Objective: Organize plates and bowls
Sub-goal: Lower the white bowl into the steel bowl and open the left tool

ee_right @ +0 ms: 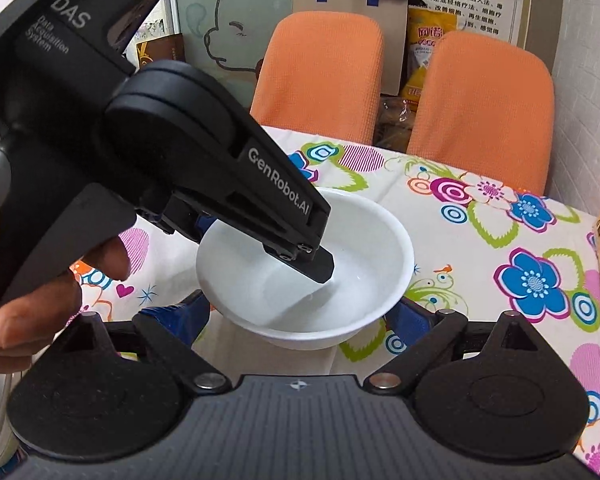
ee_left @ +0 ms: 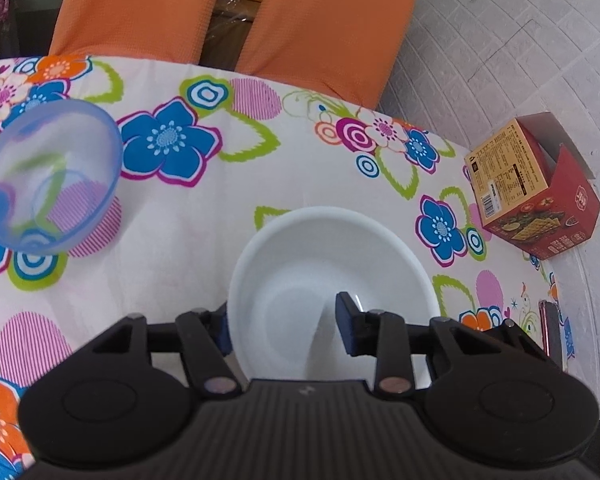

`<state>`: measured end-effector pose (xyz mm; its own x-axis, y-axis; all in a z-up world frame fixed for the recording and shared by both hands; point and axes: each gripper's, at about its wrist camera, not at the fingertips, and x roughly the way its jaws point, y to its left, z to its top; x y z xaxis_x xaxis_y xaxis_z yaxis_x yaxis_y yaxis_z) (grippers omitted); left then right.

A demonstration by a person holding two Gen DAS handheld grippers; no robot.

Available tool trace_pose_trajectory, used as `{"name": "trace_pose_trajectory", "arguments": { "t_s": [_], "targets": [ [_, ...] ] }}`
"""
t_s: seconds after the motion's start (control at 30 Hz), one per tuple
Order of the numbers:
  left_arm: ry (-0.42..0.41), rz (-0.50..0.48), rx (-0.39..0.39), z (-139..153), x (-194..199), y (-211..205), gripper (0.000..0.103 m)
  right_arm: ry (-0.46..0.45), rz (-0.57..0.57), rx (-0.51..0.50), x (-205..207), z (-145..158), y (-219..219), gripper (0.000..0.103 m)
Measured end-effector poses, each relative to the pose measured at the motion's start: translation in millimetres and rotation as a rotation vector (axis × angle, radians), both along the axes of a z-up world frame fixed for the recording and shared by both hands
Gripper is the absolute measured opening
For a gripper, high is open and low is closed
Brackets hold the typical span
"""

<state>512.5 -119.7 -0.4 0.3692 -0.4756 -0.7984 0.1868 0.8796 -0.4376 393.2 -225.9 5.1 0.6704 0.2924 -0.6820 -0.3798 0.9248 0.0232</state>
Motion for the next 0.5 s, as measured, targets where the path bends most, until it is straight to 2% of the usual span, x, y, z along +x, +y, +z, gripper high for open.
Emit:
{"name": "trace_pose_trajectory", "arguments": {
  "t_s": [0.13, 0.33, 0.5],
  "targets": [
    [-0.029, -0.011, -0.017, 18.4, -27.4, 1.4, 0.034, -0.035, -0.012, 0.004, -22.9, 16.3, -1.6, 0.083],
    [-0.094, -0.044, -0.038, 51.9, -105.9, 2.1, 0.034, -0.116, -0.034, -0.034, -92.6, 47.2, -2.5, 0.083],
    [-0.116, -0.088, -0.039, 53.5, -176.3, 1.9, 0.034, -0.135, -0.089, -0.033, -159.8, 53.9, 2.2, 0.083]
  ]
}}
